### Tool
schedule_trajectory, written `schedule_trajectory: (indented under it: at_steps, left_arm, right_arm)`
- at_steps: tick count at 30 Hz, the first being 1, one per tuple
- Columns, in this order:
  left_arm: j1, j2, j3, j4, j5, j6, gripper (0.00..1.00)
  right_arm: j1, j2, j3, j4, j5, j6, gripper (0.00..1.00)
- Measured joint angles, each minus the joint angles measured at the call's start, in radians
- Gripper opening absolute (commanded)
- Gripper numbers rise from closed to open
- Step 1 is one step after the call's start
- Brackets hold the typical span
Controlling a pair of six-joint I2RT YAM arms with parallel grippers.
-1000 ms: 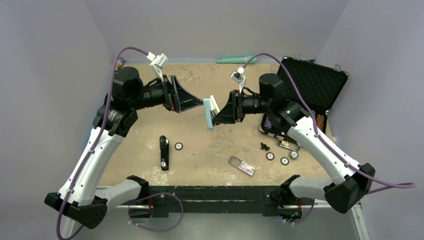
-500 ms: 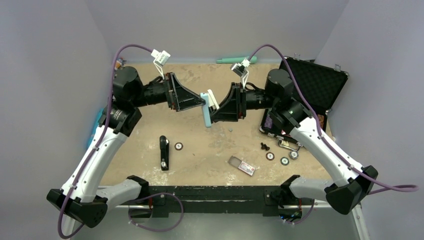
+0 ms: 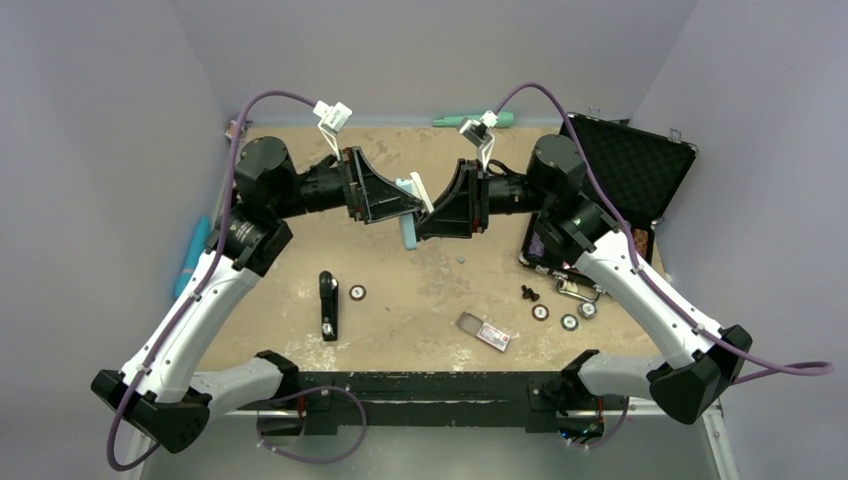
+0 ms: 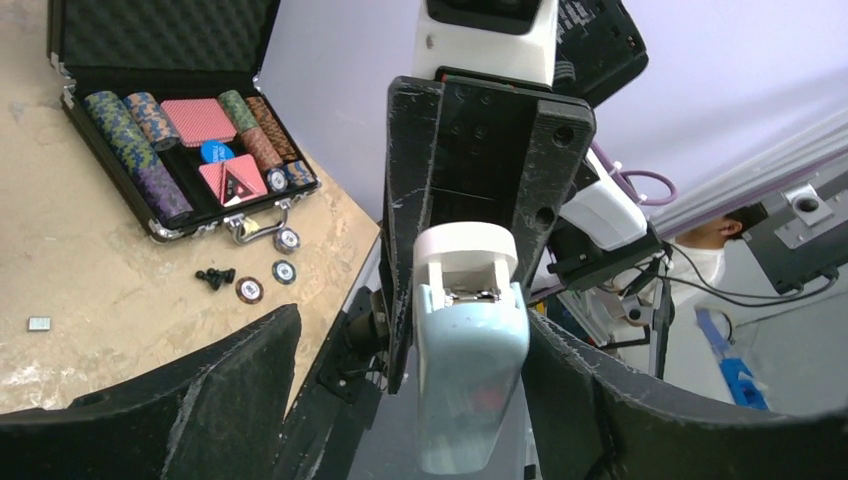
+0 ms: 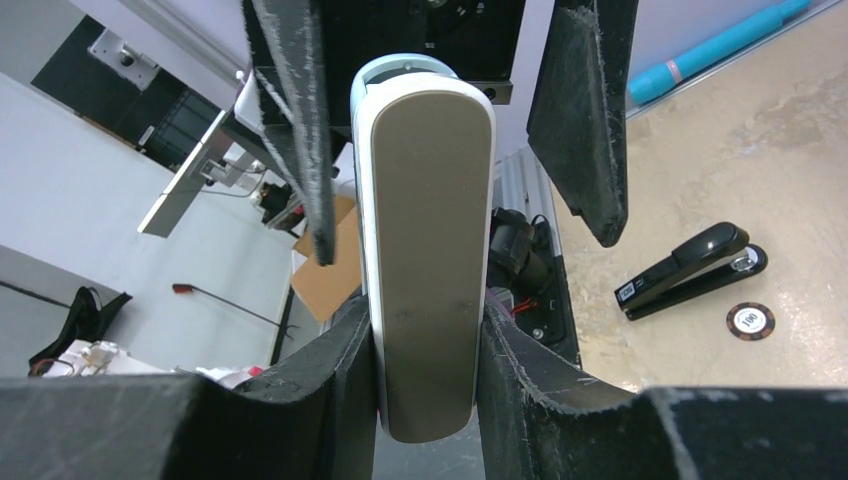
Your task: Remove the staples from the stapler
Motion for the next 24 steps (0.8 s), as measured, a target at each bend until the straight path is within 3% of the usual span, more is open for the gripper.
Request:
schedule_trajectory:
  at_steps: [6,12,20,24]
  left_arm:
    - [-0.007,0.000,0.000,-0.011,-0.046,-0.001,0.78]
    - [-0.014,0.000,0.003,-0.010,-0.071,-0.010,0.65]
    - [-0.020,0.006,0.019,-0.012,-0.080,-0.028,0.76]
    - [-0.020,0.012,0.026,-0.017,-0.085,-0.029,0.67]
  right_arm:
    - [0.003,0.000,0.000,0.015,0.003,0.011,0.00]
    - [0.003,0.000,0.000,0.015,0.011,0.015,0.00]
    - [0.006,0.001,0.000,0.021,0.011,0.021,0.00]
    - [0.009,0.001,0.000,0.021,0.012,0.022,0.00]
